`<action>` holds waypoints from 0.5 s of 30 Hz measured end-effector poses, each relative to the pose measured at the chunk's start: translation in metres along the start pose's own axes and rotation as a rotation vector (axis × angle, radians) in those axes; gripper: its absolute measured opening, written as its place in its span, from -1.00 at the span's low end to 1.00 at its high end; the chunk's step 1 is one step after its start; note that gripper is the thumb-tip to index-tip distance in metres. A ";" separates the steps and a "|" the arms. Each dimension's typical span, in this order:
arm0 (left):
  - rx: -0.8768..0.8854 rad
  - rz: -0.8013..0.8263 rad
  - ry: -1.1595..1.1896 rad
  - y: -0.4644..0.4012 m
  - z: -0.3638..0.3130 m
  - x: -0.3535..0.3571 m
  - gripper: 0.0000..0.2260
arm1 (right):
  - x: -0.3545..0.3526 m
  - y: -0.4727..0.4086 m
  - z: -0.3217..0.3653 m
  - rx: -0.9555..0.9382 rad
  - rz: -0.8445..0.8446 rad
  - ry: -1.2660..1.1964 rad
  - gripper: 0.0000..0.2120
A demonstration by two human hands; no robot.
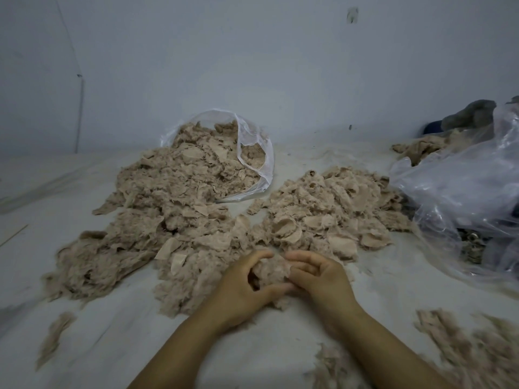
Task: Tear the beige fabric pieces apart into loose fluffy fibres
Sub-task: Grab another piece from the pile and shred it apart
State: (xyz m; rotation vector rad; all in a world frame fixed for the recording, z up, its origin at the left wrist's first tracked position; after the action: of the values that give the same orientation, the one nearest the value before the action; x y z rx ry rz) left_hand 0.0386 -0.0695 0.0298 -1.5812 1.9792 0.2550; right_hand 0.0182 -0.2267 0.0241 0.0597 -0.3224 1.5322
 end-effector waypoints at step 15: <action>-0.089 0.021 0.311 -0.004 0.002 0.004 -0.88 | 0.005 0.003 -0.001 0.098 0.058 0.084 -0.89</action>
State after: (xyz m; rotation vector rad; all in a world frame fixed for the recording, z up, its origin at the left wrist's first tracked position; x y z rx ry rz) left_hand 0.0428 -0.0725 0.0268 -1.7439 2.2466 0.1114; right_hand 0.0153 -0.2213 0.0241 0.0632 -0.1832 1.6023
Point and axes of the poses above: each hand's wrist, its own y-axis away from the middle knuckle, its own x-axis out of the palm, z = x × y, the point moved 3 cm from there along -y, towards the middle knuckle, and after that the axes turned 6 degrees about -x, right-handed, at the moved point
